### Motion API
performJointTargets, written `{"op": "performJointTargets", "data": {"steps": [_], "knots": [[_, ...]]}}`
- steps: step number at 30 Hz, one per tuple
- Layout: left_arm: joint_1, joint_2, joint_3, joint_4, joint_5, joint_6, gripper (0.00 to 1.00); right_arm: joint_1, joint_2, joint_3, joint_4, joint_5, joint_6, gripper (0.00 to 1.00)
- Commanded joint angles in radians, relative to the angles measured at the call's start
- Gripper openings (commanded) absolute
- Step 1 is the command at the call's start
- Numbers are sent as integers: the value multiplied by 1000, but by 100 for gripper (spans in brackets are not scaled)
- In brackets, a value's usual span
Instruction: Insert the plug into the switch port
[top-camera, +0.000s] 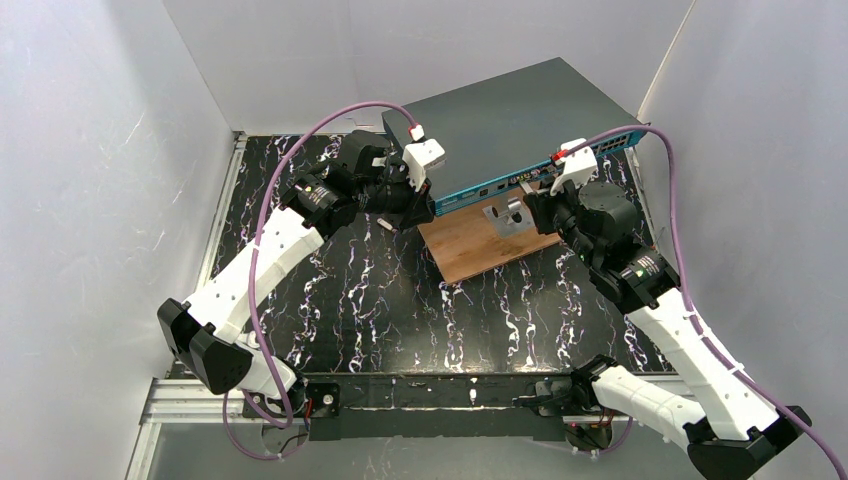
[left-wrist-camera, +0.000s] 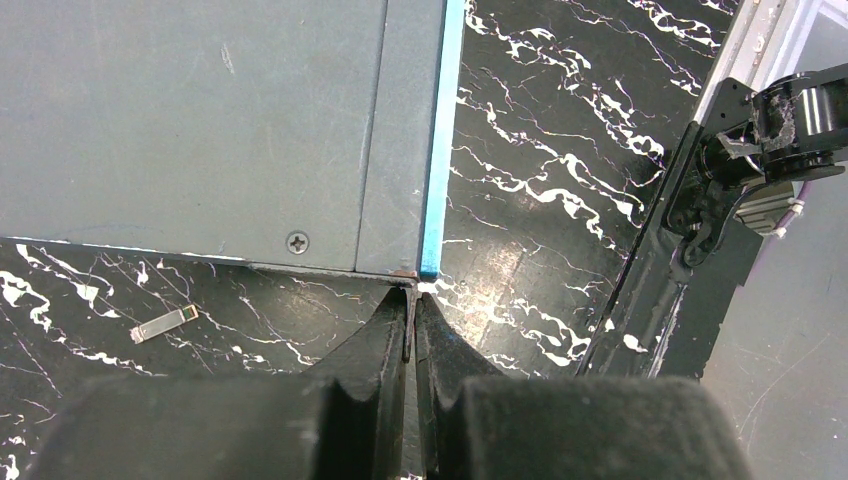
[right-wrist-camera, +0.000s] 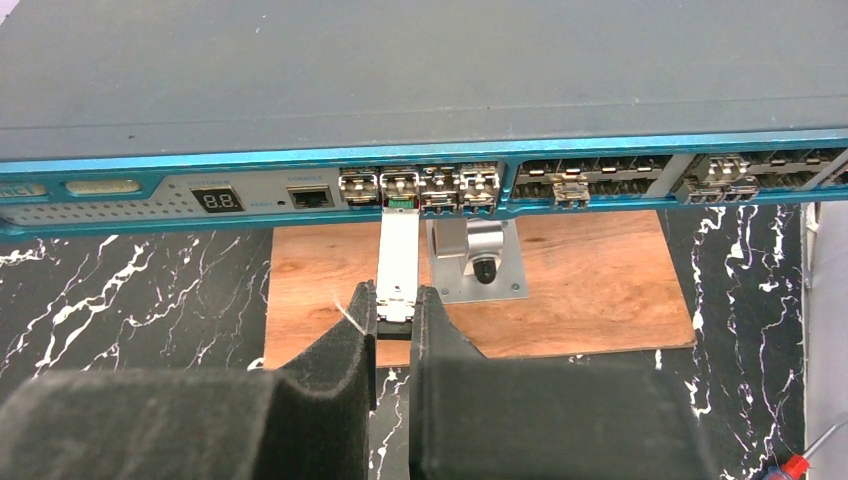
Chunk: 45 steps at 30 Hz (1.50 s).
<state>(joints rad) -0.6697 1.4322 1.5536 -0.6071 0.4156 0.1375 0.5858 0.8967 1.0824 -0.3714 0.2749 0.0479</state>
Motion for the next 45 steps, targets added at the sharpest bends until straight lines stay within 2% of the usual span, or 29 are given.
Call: {"op": "performJointTargets", "data": {"steps": [1, 9, 20, 32, 45], "knots": [[1, -24, 36, 26, -11, -8, 0, 2, -1, -5, 29, -34, -20, 1], [2, -21, 35, 31, -18, -12, 0, 2, -15, -22, 12, -17, -26, 1], [1, -26, 30, 27, -17, -12, 0, 2, -49, -62, 83, 40, -35, 1], [3, -24, 37, 29, -21, -12, 0, 2, -36, -36, 61, -90, -36, 1], [3, -20, 43, 30, -18, -11, 0, 1, -49, -42, 111, 17, -32, 1]]}}
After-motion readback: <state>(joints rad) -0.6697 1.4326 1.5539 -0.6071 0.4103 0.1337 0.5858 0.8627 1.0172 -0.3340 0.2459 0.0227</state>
